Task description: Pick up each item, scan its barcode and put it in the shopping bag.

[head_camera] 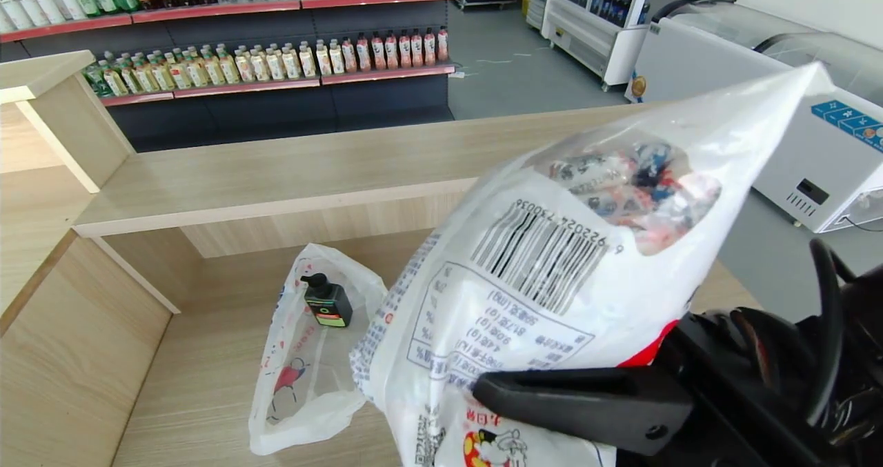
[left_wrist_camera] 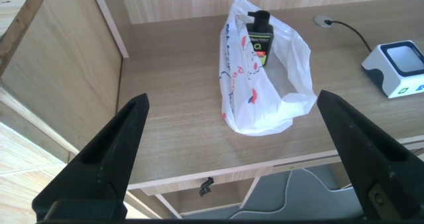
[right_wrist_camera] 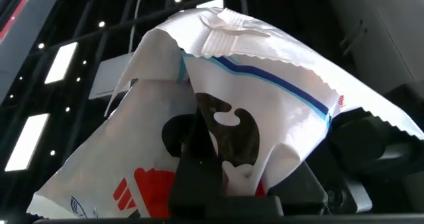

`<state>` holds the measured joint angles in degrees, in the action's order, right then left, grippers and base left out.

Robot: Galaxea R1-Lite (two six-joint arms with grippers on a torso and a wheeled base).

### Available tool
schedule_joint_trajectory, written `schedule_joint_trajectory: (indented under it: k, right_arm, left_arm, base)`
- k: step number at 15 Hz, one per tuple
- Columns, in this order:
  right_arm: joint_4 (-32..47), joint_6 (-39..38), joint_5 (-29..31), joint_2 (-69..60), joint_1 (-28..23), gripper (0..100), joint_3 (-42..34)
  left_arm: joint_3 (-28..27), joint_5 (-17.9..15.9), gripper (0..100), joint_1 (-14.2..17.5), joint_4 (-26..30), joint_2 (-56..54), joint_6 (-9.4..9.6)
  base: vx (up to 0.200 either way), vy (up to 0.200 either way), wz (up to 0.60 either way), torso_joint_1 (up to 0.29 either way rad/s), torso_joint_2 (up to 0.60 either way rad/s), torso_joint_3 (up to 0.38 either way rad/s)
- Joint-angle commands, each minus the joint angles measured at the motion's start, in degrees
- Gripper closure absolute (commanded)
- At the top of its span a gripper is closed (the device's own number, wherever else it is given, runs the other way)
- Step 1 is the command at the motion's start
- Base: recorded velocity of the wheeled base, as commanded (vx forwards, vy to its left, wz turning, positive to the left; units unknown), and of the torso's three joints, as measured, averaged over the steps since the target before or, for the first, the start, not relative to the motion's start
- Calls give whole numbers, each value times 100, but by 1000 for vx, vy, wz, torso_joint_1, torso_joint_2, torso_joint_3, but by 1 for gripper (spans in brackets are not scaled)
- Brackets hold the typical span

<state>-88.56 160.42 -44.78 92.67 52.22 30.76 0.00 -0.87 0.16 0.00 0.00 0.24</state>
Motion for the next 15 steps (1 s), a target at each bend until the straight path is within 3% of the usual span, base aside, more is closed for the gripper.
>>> schedule_joint_trajectory:
  k: [1, 3, 7, 11, 15]
  right_arm:
    - [-12, 458, 4, 93, 359, 100, -52]
    - [-12, 458, 13, 23, 578, 100, -193]
    - [-3, 458, 13, -250, 517, 100, -333]
    - [6, 458, -5, -680, -274, 100, -395]
    - [6, 458, -14, -716, -318, 100, -430]
  left_arm:
    - [0, -1, 0, 2, 0, 0, 2]
    - [0, -1, 0, 2, 0, 0, 2]
    - [0, -1, 0, 2, 0, 0, 2]
    - [0, -1, 0, 2, 0, 0, 2]
    - [0, -1, 0, 2, 0, 0, 2]
  base:
    - [0, 0, 0, 0, 0, 0]
    - [0, 0, 0, 0, 0, 0]
    - [0, 0, 0, 0, 0, 0]
    - [0, 0, 0, 0, 0, 0]
    - [0, 0, 0, 0, 0, 0]
